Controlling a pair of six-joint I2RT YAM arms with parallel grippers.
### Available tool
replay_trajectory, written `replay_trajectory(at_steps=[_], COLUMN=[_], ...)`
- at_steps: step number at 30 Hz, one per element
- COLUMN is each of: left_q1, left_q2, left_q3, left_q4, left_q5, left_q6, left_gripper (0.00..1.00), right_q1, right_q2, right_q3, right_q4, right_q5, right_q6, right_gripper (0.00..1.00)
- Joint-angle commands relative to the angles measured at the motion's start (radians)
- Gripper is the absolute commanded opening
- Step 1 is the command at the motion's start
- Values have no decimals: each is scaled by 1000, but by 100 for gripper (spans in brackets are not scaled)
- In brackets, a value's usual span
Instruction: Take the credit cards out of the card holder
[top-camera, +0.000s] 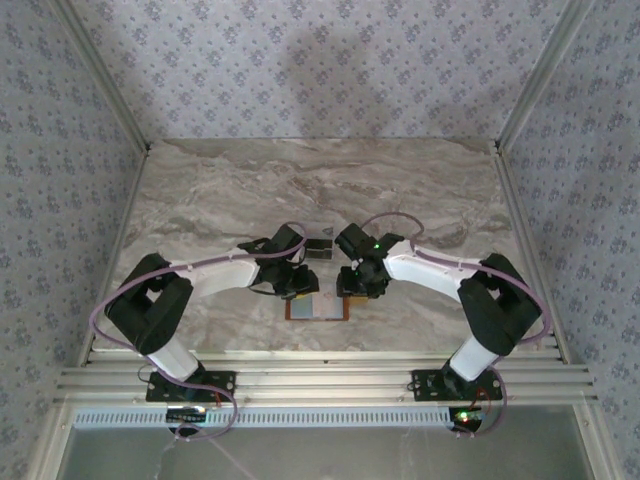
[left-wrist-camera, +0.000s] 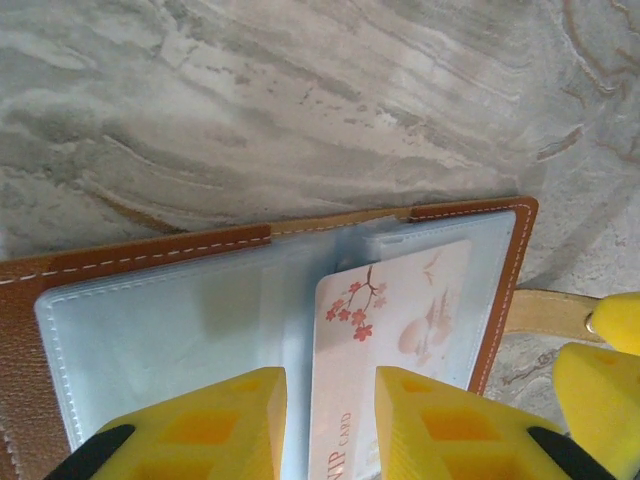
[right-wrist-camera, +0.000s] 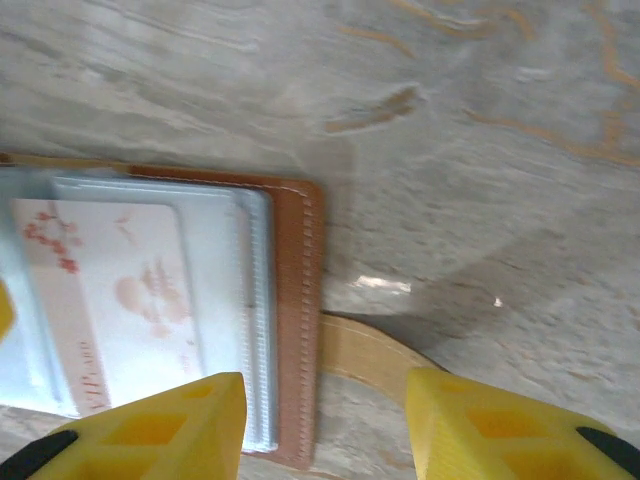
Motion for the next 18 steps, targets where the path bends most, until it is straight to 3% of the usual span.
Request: replay_trajectory(at_steps=[1, 18], left_q1=[14, 28], left_q2=[-5, 27], left_q3=[-17, -57], left_q4=[52, 91], left_q5=[54, 86], left_q6=[-17, -35], left_gripper=[29, 30], right_q1=[10, 18], right_q2=[33, 162], right_q3=[28, 28], right_q4=[57, 35], right_q5=[-73, -45], right_q6=[4, -17], right_gripper=[47, 30])
